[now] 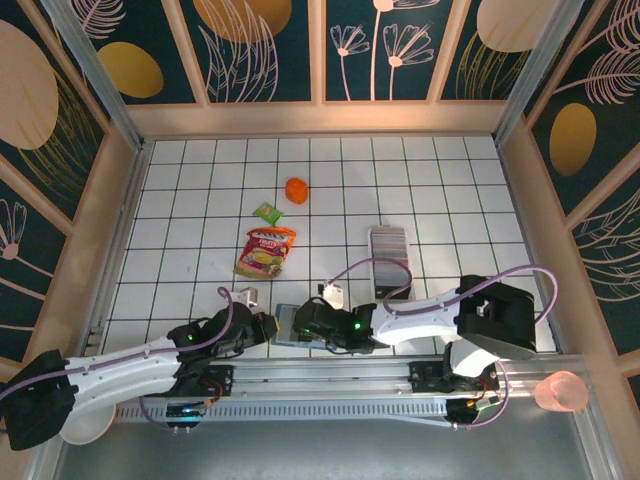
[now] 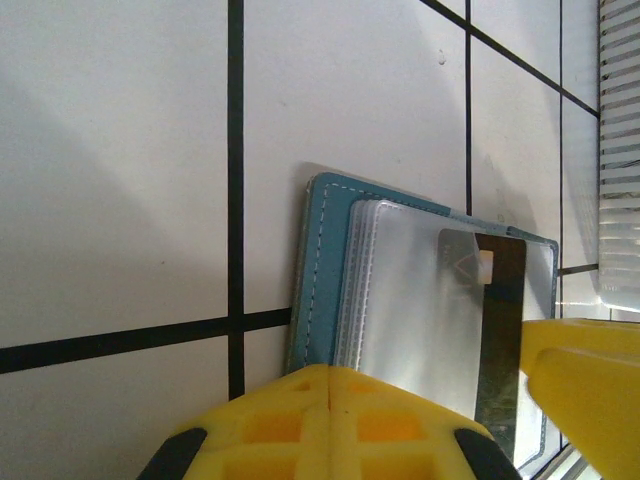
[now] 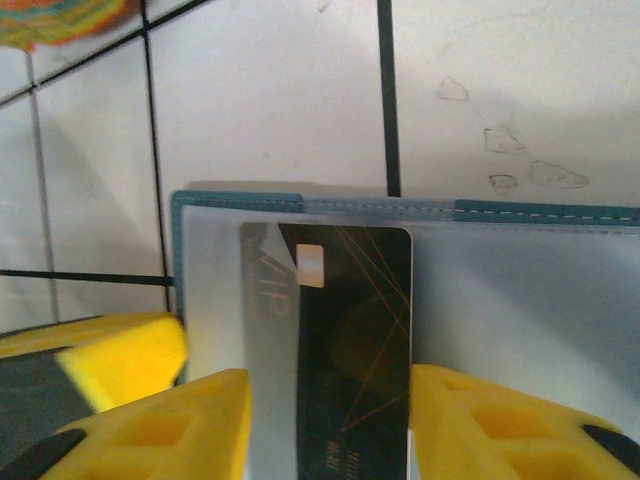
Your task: Put the credit cards into the card holder
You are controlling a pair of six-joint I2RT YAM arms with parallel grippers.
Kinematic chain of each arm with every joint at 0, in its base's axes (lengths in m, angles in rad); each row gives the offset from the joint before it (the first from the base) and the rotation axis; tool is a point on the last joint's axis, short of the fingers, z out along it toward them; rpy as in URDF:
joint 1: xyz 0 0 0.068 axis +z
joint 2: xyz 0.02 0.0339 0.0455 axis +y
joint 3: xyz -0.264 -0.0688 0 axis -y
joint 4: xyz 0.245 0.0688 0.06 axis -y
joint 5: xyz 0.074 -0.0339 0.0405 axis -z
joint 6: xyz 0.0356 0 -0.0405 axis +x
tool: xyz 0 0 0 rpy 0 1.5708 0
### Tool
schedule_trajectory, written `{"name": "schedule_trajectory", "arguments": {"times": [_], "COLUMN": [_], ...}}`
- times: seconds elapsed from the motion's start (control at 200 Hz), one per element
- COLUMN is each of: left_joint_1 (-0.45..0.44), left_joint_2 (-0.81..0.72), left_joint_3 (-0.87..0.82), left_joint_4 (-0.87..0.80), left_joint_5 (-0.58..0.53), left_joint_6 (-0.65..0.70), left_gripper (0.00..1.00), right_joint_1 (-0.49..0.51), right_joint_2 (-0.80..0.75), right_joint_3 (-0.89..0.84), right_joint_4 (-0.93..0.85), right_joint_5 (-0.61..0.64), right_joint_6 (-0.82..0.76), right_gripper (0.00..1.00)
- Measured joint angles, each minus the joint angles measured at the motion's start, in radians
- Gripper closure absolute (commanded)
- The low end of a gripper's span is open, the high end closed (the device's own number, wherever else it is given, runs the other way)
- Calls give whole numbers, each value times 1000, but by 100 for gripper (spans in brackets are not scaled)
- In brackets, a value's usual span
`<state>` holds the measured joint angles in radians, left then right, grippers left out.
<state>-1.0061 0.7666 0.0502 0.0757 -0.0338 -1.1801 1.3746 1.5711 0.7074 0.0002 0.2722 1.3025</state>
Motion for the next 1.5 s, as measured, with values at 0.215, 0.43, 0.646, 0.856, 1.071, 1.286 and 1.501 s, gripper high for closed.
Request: {"name": "schedule_trajectory", "arguments": {"times": [0.215,0.43,0.646,0.856,1.071,1.286,1.501], "left_joint_1": [0,0,0,0,0,0,0], "left_joint_2": [0,-1,-17,-21,-14,-10,-10], "left_joint_3": [0,-2,-6,-6,-6,-6,-6], "left_joint_4": [-1,-1,-5,-9,-8,-8,-8], "left_joint_5": [0,0,0,0,0,0,0], "left_joint_6": [-3,-3,-3,-3,-3,-3,-4], "left_gripper": [99,99,99,99,99,99,99], "right_joint_1": [0,0,0,0,0,0,0], "right_joint_2": [92,113,81,55,83,132,136], "right_joint_3": [103,143,147,147,154,172,179], "right_joint_4": [-25,-47,-107,-190,-218,-221,-210], "right_joint_5": [0,0,12,40,41,32,23], "right_joint_6": [-23,-48,-48,-60,-71,-93,-126], "right_gripper": [58,55,56,90,100,100,97]}}
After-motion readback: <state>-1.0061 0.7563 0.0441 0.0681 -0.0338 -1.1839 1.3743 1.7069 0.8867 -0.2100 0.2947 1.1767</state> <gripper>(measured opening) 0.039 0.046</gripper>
